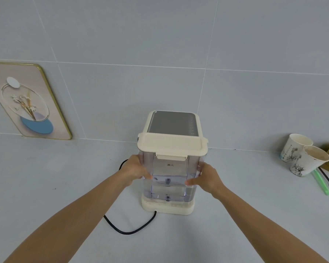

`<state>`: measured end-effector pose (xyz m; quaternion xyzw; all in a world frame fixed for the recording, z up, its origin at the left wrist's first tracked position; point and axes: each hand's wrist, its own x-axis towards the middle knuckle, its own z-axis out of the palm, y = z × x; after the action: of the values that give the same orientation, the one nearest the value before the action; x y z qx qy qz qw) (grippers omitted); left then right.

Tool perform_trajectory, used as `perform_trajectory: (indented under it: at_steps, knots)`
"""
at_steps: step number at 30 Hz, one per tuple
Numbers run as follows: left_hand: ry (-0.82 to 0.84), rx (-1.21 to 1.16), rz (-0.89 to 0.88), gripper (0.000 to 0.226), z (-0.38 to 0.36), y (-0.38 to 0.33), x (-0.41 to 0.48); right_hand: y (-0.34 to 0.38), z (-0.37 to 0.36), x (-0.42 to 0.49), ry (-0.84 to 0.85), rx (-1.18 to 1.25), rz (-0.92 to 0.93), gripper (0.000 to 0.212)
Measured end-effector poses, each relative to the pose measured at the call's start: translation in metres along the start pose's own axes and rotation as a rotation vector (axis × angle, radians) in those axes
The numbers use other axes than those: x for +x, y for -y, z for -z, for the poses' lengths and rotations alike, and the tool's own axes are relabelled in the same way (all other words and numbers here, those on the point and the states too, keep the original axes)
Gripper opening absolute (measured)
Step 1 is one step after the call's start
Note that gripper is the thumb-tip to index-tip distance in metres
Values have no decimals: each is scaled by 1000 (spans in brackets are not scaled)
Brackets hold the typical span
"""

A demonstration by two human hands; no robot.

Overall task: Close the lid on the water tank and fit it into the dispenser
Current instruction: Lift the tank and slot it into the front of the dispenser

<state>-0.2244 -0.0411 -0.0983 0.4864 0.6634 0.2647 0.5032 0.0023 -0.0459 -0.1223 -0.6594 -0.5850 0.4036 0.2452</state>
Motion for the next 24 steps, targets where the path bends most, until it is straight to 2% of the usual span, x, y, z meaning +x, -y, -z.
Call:
perform_trajectory:
  at_steps: [12,20,24]
  knots:
    - [18,-50,-51,44,-4,11,6,-7,-4,1,15,-62,13,66]
    - [49,-23,-70,42,-3,15,8,-8,-3,1,27,-79,6,69]
    - [72,-27,-58,50,-2,14,7,-8,-4,1,24,-84,6,72]
